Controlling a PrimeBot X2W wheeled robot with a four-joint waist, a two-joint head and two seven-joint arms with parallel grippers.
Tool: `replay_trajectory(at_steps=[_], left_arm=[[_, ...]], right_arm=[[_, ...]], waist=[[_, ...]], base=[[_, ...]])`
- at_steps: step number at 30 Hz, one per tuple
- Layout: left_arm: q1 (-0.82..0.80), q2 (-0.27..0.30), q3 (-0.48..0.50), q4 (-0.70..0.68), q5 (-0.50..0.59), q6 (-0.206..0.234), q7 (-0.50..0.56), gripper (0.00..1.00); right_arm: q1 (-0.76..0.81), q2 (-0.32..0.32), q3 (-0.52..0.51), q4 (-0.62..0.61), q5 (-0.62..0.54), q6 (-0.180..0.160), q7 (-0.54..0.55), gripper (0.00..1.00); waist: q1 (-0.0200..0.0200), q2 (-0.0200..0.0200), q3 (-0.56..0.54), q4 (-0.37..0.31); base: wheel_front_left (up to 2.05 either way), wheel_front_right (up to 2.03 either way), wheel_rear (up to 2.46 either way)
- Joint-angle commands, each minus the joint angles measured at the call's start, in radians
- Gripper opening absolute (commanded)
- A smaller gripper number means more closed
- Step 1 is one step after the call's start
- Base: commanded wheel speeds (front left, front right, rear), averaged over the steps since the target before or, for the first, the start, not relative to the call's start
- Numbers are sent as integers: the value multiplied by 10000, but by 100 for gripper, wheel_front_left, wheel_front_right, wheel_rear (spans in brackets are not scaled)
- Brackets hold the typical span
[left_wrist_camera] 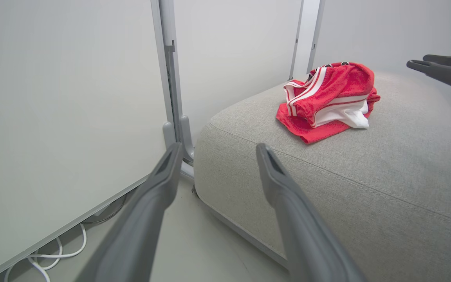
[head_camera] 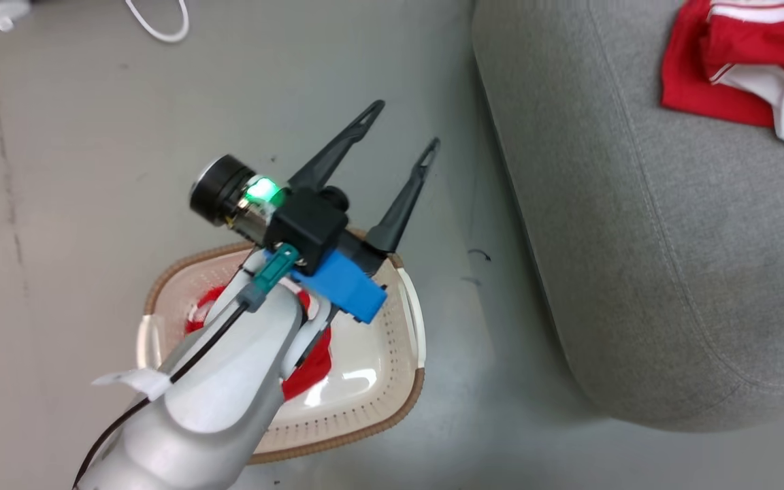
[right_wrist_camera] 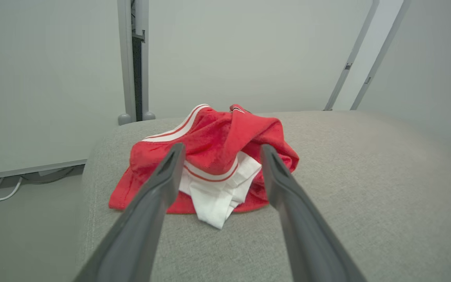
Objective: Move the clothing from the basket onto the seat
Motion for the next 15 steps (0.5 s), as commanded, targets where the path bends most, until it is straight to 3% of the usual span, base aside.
replay_trajectory(at_steps=[1,15], left_arm=[[274,70,227,-110,-14,82,-46,100],[2466,-36,2596,-832,178,336,-47,100]], right_arm=[[327,127,144,-260,92,1,-6,100],[1618,668,2599,-1584,381,3,-6,100]], waist=[[1,0,-516,252],[1,0,-2013,1458]], base=[[0,0,0],[0,0,0]])
